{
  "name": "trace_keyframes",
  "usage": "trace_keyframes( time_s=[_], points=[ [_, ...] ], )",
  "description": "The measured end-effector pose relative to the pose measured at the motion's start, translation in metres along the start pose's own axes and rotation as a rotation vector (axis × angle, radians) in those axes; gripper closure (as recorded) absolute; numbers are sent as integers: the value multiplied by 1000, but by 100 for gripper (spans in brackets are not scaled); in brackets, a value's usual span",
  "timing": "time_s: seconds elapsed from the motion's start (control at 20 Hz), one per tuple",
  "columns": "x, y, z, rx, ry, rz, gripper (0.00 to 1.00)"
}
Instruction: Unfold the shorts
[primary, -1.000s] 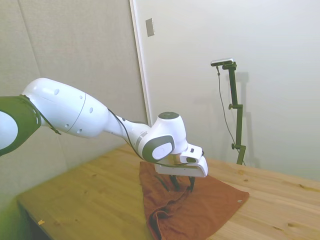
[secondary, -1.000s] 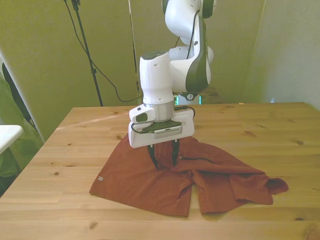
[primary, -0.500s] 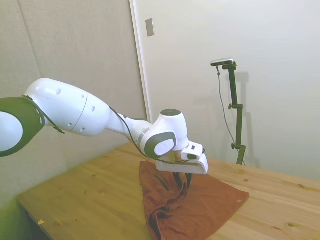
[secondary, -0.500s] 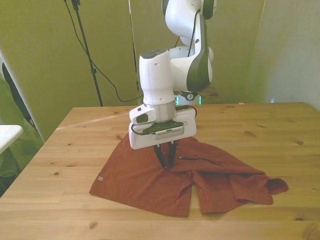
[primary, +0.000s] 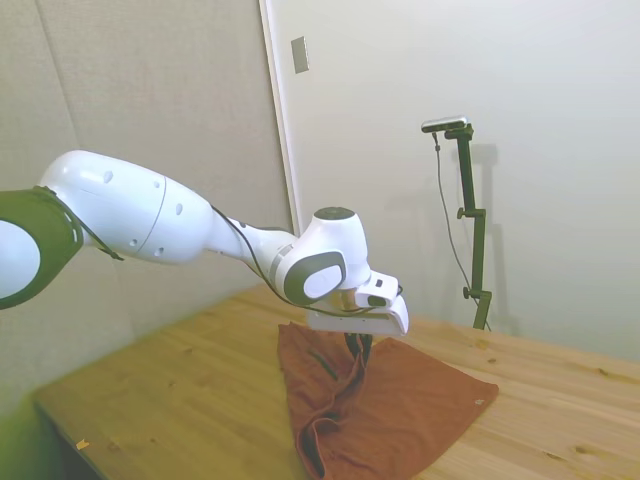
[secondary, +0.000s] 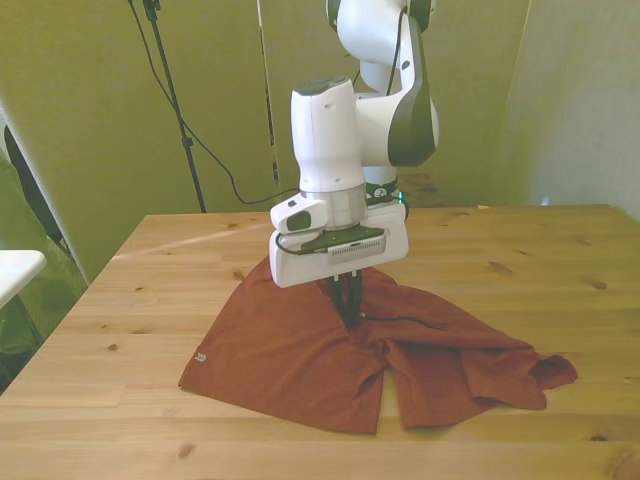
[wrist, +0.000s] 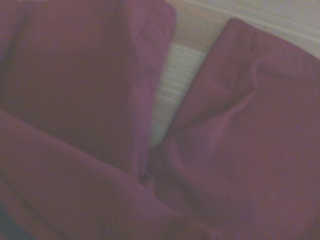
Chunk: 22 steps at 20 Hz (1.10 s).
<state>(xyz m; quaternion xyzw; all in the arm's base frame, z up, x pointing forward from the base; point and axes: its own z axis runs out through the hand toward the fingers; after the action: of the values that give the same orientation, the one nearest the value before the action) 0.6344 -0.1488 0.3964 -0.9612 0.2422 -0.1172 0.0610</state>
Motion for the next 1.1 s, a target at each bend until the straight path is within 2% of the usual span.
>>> trace_keyframes(
  time_s=[0.2,0.4,0.55,0.75,0.95,1.0,1.1],
  points=[
    [-43,-32,-36,28,20,-68,100],
    [-115,-70,-69,15,46,-150,100],
    [-175,-94,-82,0,47,-231,100],
    [-242,-119,-68,-56,17,-336,100],
    [-262,-129,-35,-136,-34,-370,100],
    [-263,-129,-28,-157,-49,-367,0],
    [-262,-131,-19,-190,-67,-356,0]
  ],
)
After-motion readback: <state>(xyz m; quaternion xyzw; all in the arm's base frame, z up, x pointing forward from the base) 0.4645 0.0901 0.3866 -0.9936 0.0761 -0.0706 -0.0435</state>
